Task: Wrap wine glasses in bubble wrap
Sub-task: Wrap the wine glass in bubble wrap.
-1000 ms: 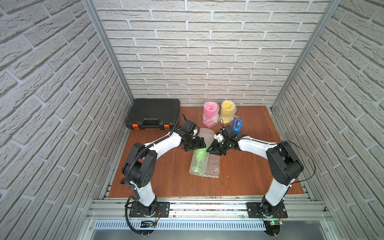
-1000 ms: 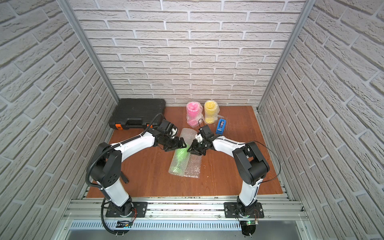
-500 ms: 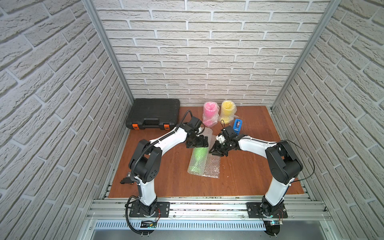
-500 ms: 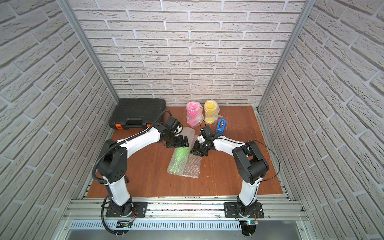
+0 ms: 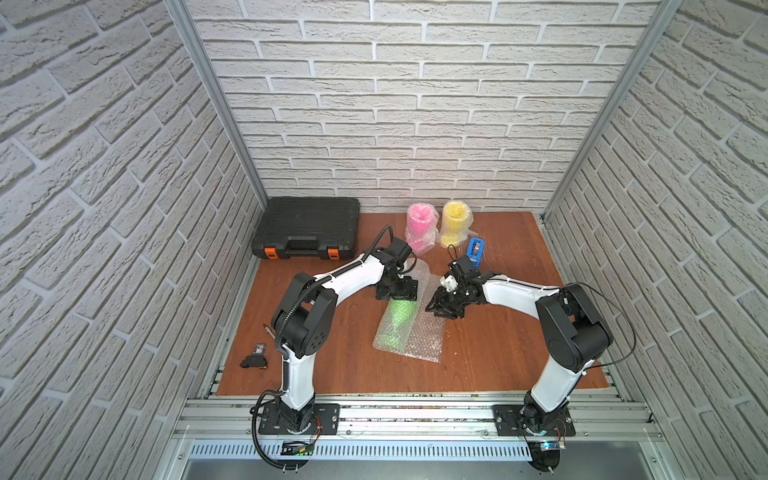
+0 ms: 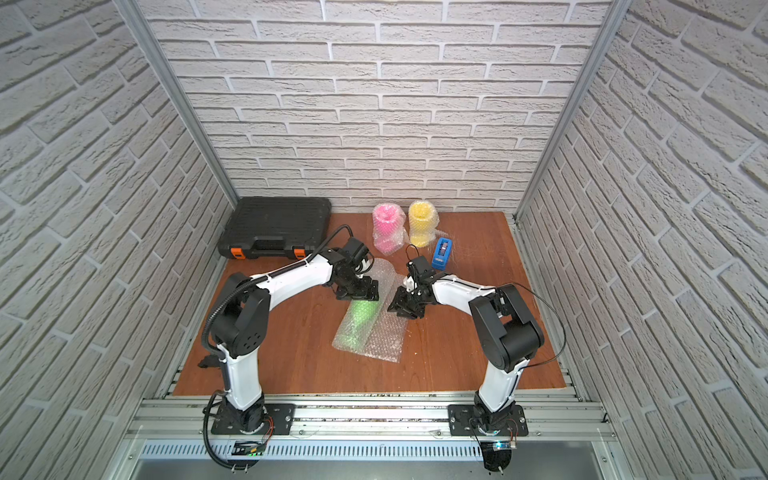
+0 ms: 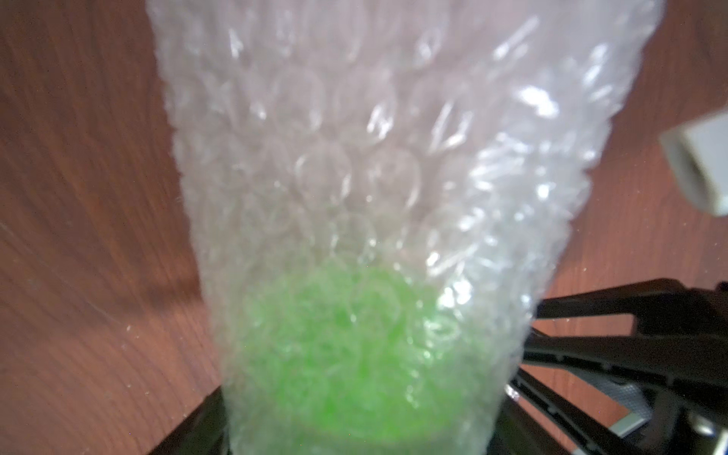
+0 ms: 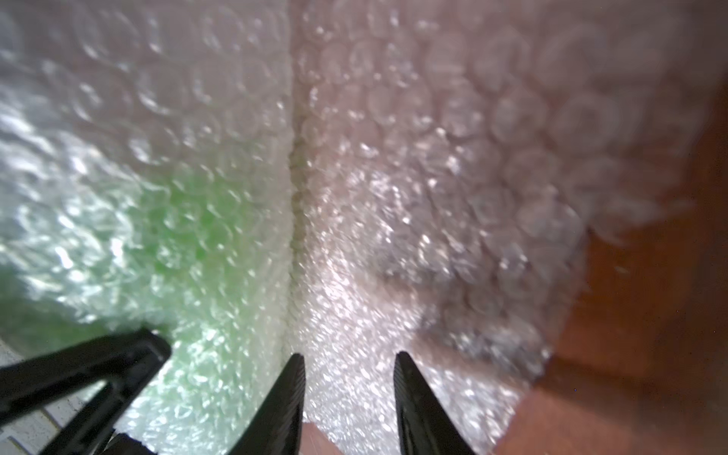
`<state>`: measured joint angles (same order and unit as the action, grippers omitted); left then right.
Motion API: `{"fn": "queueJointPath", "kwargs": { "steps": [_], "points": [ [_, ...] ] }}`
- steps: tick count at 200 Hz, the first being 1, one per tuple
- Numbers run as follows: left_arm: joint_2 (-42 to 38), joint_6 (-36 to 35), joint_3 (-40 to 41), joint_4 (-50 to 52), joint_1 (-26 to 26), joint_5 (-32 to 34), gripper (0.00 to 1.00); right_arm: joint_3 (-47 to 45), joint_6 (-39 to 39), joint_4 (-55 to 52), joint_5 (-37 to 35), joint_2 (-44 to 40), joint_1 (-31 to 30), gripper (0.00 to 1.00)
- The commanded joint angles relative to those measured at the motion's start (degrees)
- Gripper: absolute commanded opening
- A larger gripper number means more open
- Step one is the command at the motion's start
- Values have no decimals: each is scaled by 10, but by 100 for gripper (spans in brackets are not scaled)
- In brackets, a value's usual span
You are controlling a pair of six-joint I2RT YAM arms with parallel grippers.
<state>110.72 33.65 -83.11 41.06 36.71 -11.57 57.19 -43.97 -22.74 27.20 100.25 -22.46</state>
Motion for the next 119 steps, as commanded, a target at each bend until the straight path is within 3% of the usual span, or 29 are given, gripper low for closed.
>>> {"fn": "queueJointPath", "kwargs": {
  "steps": [1,35,57,119],
  "points": [
    [-2,4,-6,32,-1,33,86,-24,27,-46,-38,-42,6,47],
    [-3,24,-3,31,-3,52,84,-78,29,-51,-43,-66,7,54],
    [-5,40,3,25,-7,61,83,-114,27,-17,1,-65,5,55],
    [-12,77,27,0,-17,64,82,-156,-31,130,98,-26,-30,50]
  ]
}}
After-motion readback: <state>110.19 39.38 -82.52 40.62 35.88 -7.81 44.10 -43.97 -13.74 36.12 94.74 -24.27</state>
